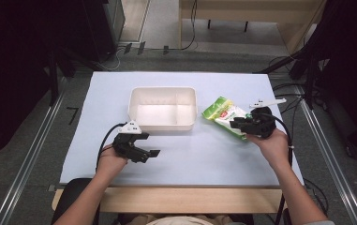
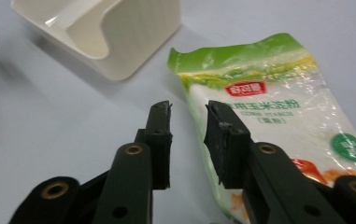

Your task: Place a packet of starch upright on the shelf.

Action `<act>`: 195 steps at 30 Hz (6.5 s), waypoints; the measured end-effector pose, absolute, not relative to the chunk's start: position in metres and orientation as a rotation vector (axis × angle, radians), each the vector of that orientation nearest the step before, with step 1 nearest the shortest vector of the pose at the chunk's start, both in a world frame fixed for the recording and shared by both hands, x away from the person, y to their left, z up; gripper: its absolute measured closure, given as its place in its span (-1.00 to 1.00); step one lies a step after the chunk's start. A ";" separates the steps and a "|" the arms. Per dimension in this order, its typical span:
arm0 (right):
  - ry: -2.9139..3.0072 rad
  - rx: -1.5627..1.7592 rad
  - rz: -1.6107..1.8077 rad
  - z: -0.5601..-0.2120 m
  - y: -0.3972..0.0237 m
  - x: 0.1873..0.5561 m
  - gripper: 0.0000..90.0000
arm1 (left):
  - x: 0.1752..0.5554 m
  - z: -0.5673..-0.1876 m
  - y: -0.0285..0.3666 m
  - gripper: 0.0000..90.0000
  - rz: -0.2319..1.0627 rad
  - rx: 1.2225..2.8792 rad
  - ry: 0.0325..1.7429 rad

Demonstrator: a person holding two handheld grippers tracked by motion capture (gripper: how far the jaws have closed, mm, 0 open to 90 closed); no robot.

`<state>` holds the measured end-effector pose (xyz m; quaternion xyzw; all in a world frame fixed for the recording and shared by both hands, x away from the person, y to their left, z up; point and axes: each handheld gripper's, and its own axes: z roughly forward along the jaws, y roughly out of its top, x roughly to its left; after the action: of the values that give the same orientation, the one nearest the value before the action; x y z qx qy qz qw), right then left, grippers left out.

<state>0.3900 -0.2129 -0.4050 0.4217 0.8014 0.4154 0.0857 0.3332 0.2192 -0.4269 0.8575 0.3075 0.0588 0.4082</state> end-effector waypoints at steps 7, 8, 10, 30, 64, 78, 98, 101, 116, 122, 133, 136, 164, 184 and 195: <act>2.343 1.330 1.223 -0.407 -0.228 0.401 0.86 | 0.333 -0.427 0.219 -0.63 0.146 2.162 0.776; 2.339 1.332 1.229 -0.407 -0.230 0.402 0.91 | 0.333 -0.427 0.219 -0.63 0.146 2.162 0.774; 2.313 1.327 1.239 -0.406 -0.234 0.403 1.00 | 0.333 -0.427 0.219 -0.63 0.150 2.166 0.775; 2.226 1.489 1.111 -0.430 -0.279 0.435 1.00 | 0.333 -0.427 0.219 -0.63 0.153 2.169 0.773; 2.319 1.552 0.923 -0.458 -0.280 0.426 1.00 | 0.332 -0.426 0.219 -0.63 0.163 2.169 0.770; 2.407 1.493 0.936 -0.454 -0.262 0.408 1.00 | 0.333 -0.426 0.218 -0.63 0.161 2.167 0.764; 2.360 1.442 1.055 -0.434 -0.252 0.412 0.93 | 0.333 -0.426 0.218 -0.63 0.162 2.167 0.764; 2.323 1.470 1.078 -0.430 -0.253 0.421 0.90 | 0.333 -0.427 0.218 -0.63 0.162 2.168 0.765; 2.222 1.525 1.067 -0.431 -0.244 0.464 0.64 | 0.332 -0.427 0.219 -0.63 0.169 2.170 0.766; 2.205 1.566 1.005 -0.440 -0.244 0.479 0.54 | 0.331 -0.427 0.219 -0.63 0.175 2.180 0.764; 2.189 1.621 0.965 -0.459 -0.244 0.495 0.27 | 0.328 -0.427 0.222 -0.63 0.185 2.170 0.779; 2.213 1.612 0.933 -0.464 -0.241 0.497 0.19 | 0.327 -0.427 0.223 -0.63 0.190 2.181 0.780; 2.337 1.614 0.984 -0.468 -0.224 0.494 0.90 | 0.328 -0.427 0.222 -0.63 0.189 2.177 0.778; 2.286 1.497 1.102 -0.424 -0.228 0.473 1.00 | 0.328 -0.426 0.224 -0.63 0.188 2.167 0.780; 2.296 1.372 1.200 -0.381 -0.217 0.453 1.00 | 0.328 -0.426 0.224 -0.63 0.187 2.161 0.779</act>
<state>0.4528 -0.2171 -0.3814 0.4654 0.7789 0.4071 0.1050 0.3279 0.2242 -0.4257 0.8568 0.3089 0.0740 0.4062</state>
